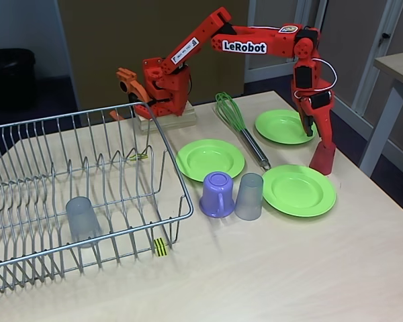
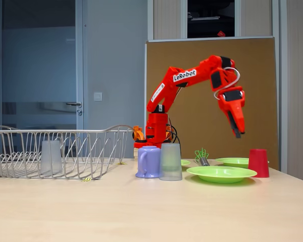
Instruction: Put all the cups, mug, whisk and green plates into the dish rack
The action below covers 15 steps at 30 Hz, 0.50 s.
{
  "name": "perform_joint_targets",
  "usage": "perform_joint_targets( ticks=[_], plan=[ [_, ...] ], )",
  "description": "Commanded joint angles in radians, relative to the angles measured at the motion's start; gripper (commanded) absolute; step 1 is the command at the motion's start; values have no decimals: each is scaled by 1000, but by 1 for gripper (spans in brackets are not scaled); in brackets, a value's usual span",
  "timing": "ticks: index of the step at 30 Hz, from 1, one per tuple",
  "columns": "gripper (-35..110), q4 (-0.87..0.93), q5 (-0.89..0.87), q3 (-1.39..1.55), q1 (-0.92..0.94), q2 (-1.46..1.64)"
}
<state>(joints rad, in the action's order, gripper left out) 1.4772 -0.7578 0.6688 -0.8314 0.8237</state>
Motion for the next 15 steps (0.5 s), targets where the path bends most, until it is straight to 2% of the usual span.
perform_joint_targets(
  ticks=[1,8,15],
  plan=[
    [32,-2,-75,-100,-58,-46],
    [32,2,-147,-244,-104,-179],
    [31,-2,-146,-298,-107,-233]
  ],
)
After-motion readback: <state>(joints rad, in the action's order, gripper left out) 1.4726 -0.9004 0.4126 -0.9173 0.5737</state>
